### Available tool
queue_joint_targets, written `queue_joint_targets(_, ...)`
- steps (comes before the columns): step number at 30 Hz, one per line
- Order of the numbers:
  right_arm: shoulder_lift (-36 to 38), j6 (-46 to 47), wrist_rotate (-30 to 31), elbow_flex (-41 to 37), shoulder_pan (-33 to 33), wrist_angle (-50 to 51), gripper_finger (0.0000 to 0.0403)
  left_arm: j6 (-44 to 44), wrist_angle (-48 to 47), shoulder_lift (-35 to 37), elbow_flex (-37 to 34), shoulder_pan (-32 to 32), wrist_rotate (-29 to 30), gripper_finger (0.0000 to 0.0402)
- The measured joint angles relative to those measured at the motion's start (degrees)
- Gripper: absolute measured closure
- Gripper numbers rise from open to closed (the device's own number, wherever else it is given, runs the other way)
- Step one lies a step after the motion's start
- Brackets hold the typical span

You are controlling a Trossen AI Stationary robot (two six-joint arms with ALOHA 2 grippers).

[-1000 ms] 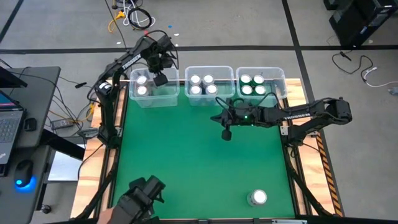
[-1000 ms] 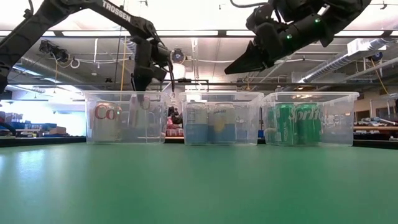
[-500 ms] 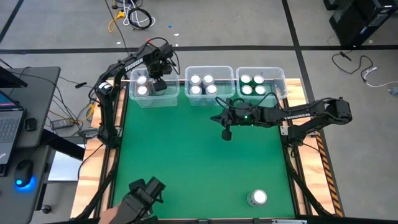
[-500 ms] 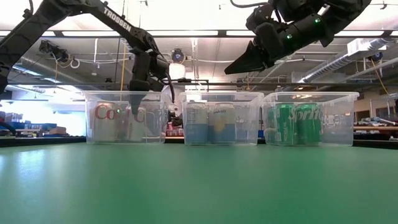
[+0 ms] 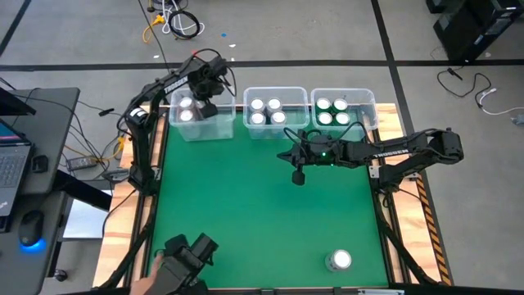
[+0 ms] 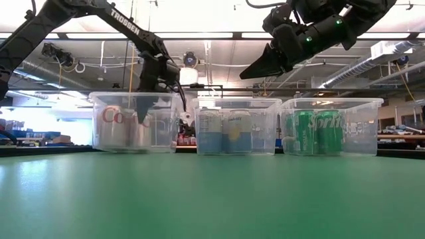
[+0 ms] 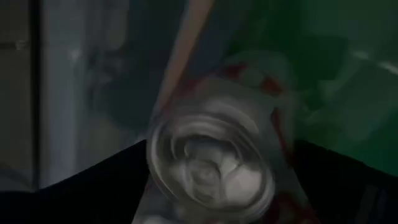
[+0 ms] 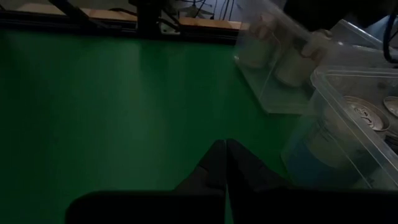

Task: Sort soda cans
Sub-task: Put the top red silver soda can into the left transparent bin

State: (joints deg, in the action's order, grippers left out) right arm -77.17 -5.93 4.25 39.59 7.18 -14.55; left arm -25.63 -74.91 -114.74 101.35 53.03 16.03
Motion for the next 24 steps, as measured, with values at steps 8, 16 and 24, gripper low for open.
queue_joint_targets(8, 0.0, 0.0, 0.0, 0.0, 0.0, 0.0, 0.0403, 0.4, -1.5, 0.0, 0.0, -0.3, 4.6, 0.0074)
queue_joint_targets(16, 0.0, 0.0, 0.0, 0.0, 0.0, -0.4, 0.0403, 0.7, -2.4, 0.0, 0.0, -1.6, 5.1, 0.0058)
queue_joint_targets(24, 0.0, 0.0, 0.0, 0.0, 0.0, -0.4, 0.0403, 1.2, -4.3, -0.1, 0.0, -4.0, 5.5, 0.005)
